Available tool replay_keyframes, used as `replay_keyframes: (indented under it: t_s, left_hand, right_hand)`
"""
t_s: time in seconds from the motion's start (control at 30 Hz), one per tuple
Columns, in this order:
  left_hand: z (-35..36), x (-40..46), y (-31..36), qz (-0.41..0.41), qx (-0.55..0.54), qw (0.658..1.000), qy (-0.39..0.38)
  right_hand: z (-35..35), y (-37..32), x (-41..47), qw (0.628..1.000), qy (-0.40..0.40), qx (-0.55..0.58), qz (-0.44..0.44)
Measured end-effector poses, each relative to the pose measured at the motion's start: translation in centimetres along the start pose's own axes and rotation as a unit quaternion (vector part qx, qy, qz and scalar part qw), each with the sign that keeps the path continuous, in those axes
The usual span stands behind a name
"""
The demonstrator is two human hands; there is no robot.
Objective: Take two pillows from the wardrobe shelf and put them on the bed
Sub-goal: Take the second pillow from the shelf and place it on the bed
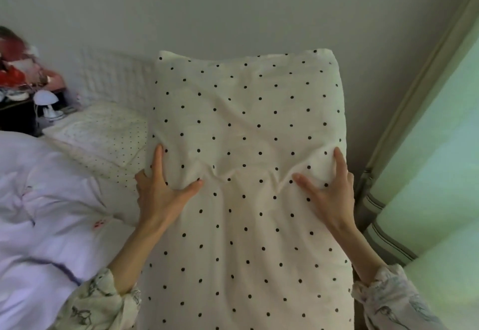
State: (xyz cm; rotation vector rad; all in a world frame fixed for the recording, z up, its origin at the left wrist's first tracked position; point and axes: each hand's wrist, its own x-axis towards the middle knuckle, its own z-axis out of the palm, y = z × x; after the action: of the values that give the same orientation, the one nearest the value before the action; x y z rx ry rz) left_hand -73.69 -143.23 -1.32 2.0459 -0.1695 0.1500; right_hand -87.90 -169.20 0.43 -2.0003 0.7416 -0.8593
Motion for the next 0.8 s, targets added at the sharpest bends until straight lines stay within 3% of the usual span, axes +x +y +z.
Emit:
replay_keyframes:
  t_s: [0.23, 0.5, 0.8]
  left_hand:
    - [8.6, 7.9, 0.5, -0.052, 0.013, 0.999, 0.003]
    - [19.2, 16.3, 1.7, -0.129, 0.030, 0.989, 0.062]
    - [24.2, 23.0, -0.8, -0.225, -0.026, 0.963, 0.144]
  right_hand:
    - [4.9, 4.5, 12.5, 0.999, -0.048, -0.003, 0.011]
    - [10.2, 9.7, 28.9, 0.989, -0.146, -0.014, -0.008]
    - [21.0, 9.9, 41.1, 0.961, -0.267, -0.051, -0.050]
